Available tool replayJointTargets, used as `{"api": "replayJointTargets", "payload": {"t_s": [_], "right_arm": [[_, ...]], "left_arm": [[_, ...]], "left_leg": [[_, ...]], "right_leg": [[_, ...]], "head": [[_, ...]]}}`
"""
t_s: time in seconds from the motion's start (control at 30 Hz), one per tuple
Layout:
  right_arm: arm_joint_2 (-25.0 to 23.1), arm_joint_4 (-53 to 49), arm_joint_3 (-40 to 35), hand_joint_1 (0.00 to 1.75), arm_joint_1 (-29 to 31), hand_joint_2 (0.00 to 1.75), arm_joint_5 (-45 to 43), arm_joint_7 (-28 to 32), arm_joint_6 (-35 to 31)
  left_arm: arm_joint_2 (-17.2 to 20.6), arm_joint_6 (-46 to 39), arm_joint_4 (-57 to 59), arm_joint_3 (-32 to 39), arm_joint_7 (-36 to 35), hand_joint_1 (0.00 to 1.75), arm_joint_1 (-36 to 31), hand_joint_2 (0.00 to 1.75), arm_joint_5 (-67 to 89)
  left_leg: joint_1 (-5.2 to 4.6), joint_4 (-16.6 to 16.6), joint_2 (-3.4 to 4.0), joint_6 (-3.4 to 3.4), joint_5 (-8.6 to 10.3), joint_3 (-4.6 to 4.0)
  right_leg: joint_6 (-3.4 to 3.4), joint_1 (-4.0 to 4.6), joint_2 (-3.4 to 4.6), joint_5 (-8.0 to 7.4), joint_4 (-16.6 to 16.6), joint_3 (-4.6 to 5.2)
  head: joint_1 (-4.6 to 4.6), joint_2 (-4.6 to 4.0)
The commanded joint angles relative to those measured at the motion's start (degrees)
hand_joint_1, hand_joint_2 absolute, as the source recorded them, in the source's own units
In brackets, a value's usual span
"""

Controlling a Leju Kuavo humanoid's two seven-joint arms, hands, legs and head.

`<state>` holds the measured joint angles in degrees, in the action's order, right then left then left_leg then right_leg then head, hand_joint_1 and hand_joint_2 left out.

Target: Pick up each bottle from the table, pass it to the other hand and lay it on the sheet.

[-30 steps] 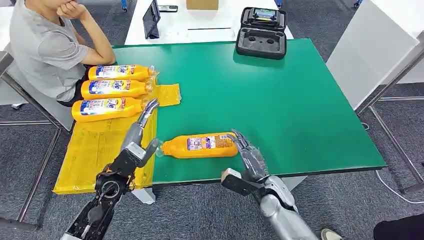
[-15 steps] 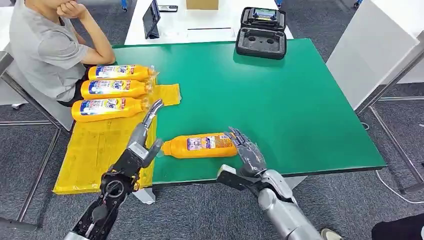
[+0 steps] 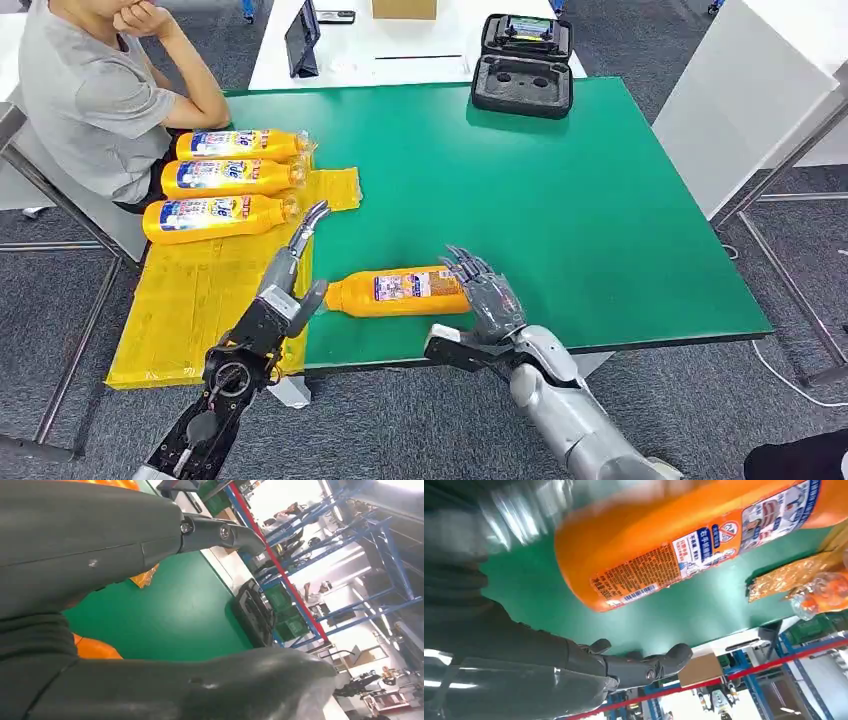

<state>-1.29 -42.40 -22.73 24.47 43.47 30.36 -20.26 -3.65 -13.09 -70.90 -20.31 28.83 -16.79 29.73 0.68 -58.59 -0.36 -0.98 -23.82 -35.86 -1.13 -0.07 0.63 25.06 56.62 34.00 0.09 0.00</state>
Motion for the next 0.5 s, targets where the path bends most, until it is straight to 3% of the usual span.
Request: {"api": "replayJointTargets", "payload": {"t_s": [0.03, 0.5], "right_arm": [[0.2, 5.9, -2.1, 0.00, 3.8, 1.75, 0.1, -0.8, 1.2], [0.4, 9.5, -3.2, 0.00, 5.2, 1.75, 1.5, -2.9, 3.5]], "left_arm": [[0.1, 0.2, 2.3, -0.5, 0.1, 0.00, -1.2, 0.00, 0.0], [0.0, 0.5, 1.7, -0.6, 0.1, 0.00, -1.4, 0.00, -0.1]], "left_leg": [[-0.05, 0.1, 0.05, 0.00, -0.10, 0.33], [-0.06, 0.1, 0.06, 0.00, -0.09, 0.31]], "right_leg": [[-0.02, -0.04, -0.04, 0.09, -0.1, -0.31], [-0.02, -0.04, -0.03, 0.09, 0.0, -0.29]], "head": [[-0.02, 0.00], [-0.02, 0.00]]}}
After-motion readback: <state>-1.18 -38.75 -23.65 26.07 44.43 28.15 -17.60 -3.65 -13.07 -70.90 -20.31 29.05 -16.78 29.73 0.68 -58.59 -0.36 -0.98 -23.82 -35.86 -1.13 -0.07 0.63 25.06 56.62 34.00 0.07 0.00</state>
